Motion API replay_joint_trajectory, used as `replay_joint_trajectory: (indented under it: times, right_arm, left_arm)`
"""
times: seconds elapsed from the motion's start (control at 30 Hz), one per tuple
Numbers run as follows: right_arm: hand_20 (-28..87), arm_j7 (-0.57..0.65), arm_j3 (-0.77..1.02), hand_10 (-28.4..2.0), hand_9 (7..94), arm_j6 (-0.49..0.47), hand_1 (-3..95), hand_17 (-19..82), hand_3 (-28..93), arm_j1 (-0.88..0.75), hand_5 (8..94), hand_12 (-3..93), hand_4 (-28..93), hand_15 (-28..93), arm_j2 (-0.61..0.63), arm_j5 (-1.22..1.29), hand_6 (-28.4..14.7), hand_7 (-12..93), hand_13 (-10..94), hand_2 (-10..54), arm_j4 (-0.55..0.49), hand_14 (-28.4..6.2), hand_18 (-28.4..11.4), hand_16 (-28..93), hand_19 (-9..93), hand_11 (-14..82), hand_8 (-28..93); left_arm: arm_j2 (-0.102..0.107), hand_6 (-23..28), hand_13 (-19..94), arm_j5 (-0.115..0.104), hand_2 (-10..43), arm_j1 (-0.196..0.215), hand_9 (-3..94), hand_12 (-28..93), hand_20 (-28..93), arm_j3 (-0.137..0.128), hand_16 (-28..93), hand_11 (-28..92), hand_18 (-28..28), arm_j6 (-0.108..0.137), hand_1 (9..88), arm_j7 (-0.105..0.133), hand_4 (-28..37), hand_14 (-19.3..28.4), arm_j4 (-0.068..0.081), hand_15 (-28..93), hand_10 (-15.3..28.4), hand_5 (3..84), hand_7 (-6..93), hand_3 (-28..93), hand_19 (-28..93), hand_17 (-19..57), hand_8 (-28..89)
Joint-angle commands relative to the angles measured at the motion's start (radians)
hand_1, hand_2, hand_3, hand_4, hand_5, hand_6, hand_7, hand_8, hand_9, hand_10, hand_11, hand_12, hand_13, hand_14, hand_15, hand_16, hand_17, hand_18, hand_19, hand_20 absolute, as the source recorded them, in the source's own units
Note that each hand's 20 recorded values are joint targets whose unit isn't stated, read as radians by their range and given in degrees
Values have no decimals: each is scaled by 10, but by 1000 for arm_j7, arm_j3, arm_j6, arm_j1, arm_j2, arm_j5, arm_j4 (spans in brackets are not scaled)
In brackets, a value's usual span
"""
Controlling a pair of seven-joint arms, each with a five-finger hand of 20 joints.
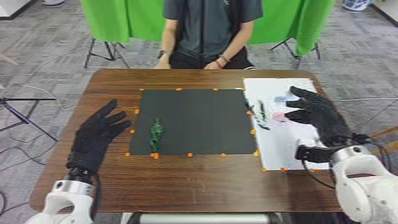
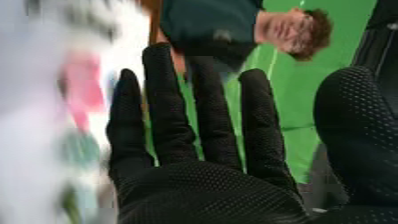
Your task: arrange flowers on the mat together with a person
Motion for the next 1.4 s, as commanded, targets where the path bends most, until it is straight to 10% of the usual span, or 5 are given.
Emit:
replay_joint_trajectory:
  times: [0.03, 0.47, 0.83, 1.4]
  right_arm:
    - [215, 146, 74, -125, 535, 167, 263, 138, 783, -101, 445, 145, -267, 446, 138, -147, 30, 180, 482, 22, -37, -155, -235, 118, 624, 208, -140]
    - [199, 418, 187, -140, 585, 118, 312, 230, 767, -258, 494, 150, -257, 567, 217, -483, 9, 174, 567, -22, -58, -140, -233, 107, 731, 292, -134]
    - [160, 576, 114, -137, 614, 8, 328, 246, 762, -243, 552, 149, -246, 598, 235, -705, -1, 173, 597, -51, -19, -138, -228, 105, 764, 315, -131]
    - [125, 630, -18, -153, 633, -106, 341, 227, 747, -154, 587, 153, -235, 619, 273, -834, -9, 160, 615, -70, 68, -142, -239, 113, 773, 306, -126]
  left_arm:
    - [17, 58, 275, -10, 67, 4, 356, 86, 147, 1, -73, 214, 249, 12, 214, 13, -283, 270, 2, 451, 183, 358, 96, 769, 503, -84, -85]
    - [30, 58, 275, -18, 67, 19, 356, 86, 146, -10, -74, 215, 249, 30, 214, 42, -283, 271, -4, 454, 183, 359, 97, 770, 503, -84, -85]
    - [19, 58, 275, -9, 67, 3, 355, 87, 147, -12, -74, 216, 249, 20, 216, 19, -283, 270, -2, 454, 183, 358, 96, 770, 504, -84, -85]
    - [20, 58, 275, -9, 65, 5, 355, 86, 147, -14, -75, 216, 249, 20, 217, 20, -283, 271, -4, 455, 183, 358, 98, 774, 504, -84, -85]
